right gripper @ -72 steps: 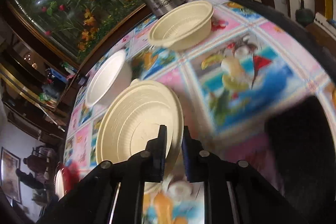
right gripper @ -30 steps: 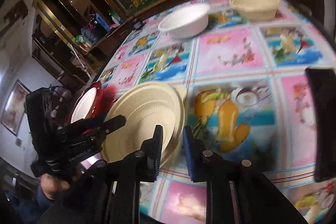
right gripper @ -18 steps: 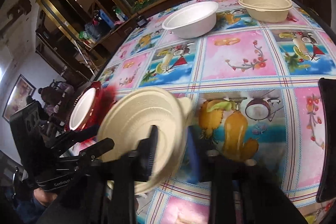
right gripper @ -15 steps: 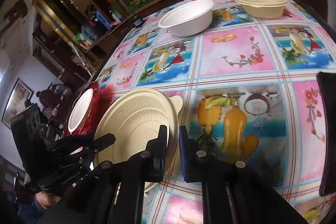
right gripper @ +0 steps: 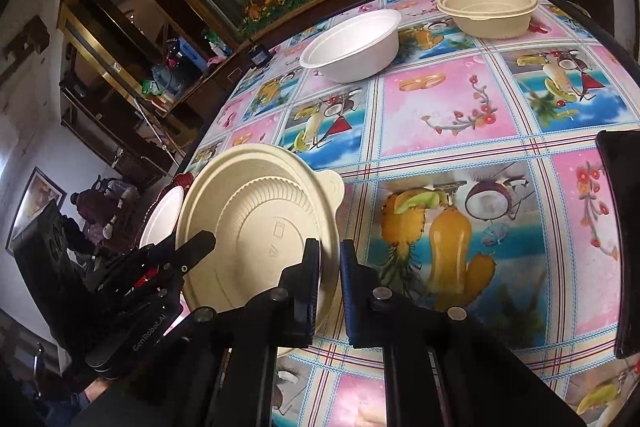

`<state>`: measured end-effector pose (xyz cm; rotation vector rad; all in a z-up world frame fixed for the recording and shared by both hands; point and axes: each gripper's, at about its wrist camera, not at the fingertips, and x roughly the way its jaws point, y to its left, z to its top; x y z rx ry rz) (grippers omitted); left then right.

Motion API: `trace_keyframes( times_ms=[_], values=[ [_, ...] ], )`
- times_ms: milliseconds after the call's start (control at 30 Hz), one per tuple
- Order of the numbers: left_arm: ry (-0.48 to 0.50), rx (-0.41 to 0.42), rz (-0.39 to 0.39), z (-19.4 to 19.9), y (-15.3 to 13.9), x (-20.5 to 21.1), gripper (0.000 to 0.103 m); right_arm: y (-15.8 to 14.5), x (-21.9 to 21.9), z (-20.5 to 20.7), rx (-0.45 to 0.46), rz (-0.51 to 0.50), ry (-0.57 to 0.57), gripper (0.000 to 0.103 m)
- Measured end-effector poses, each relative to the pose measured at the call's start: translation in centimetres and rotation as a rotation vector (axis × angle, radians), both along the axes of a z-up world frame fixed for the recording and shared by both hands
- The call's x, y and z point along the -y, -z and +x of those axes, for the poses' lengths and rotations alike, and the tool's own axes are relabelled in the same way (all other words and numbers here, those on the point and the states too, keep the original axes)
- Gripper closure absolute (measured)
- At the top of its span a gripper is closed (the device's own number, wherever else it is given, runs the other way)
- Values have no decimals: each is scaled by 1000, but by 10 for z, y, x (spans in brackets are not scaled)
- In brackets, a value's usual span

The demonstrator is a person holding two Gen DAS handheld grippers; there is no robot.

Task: Organize plates and bowls
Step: 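Carry the beige bowl with the left tool toward the plate stack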

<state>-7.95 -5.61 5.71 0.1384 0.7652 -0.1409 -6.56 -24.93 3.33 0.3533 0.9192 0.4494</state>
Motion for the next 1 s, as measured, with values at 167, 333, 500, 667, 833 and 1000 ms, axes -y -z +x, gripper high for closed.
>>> trace_keyframes(
  times_ms=[167,333,500,667,833,1000],
  values=[
    [-10,14,5,-1,-1,-2,83,-3,-5,1,8,-6,-6,93],
    [-17,21,-1,-1,-1,-6,83,-5,-8,1,15,-8,-8,93],
    [-32,36,-5,-3,-4,-11,83,-10,-14,0,27,-12,-16,93],
    [-49,50,-13,-4,-6,-18,83,-14,-22,1,35,-17,-28,93],
    [-70,67,-17,-5,-10,-26,83,-19,-30,3,49,-21,-39,93],
    [-94,78,-28,-3,-15,-37,83,-27,-41,6,67,-27,-55,93]
  ],
)
